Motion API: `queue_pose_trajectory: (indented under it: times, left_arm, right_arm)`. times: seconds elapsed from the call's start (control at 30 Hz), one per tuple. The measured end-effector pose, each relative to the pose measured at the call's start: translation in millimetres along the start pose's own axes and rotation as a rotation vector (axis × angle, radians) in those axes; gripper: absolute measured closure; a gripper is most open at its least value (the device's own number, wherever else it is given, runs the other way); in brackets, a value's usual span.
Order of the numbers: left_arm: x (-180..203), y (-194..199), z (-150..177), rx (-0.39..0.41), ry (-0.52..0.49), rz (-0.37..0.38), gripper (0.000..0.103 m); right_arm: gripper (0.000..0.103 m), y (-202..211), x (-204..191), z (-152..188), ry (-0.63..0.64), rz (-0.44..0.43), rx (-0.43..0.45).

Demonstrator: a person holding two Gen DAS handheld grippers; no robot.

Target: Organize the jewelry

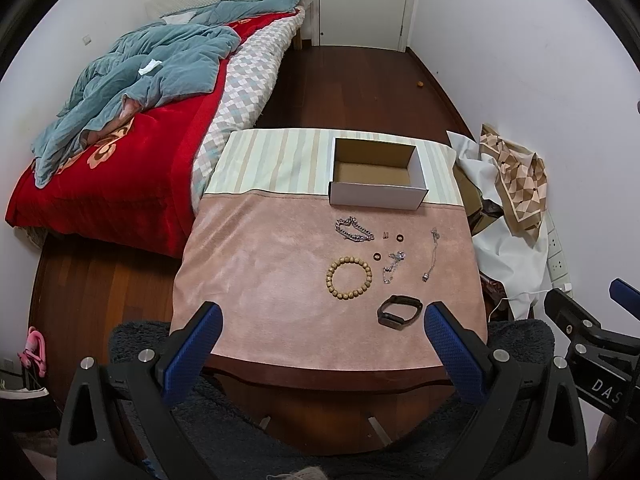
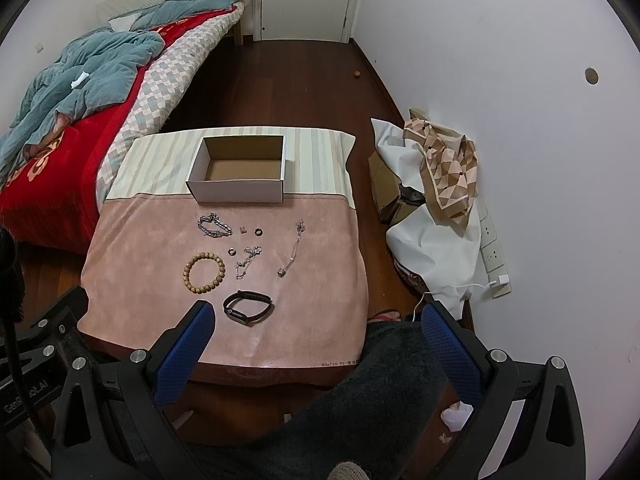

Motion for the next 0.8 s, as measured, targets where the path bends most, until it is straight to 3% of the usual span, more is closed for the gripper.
queue_pose_trajectory:
  times: [0.8]
  left_arm:
    - [-1.7,7.3,-1.8,0.021,-0.003,0.003,0.000]
  right_arm:
    - [0.000,10.7,-3.5,-2.0,0.004,-0.007,0.032]
Point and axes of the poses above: each gripper's, at about its wrist camera, not at the fingertips, and y roughly against the way its jaws point, x to its right, z to its underside, the point moved 9 cm from there along -y, roughly the way its jaws point, and after that the axes turned 10 degrees about -y, right-handed, at the moved point
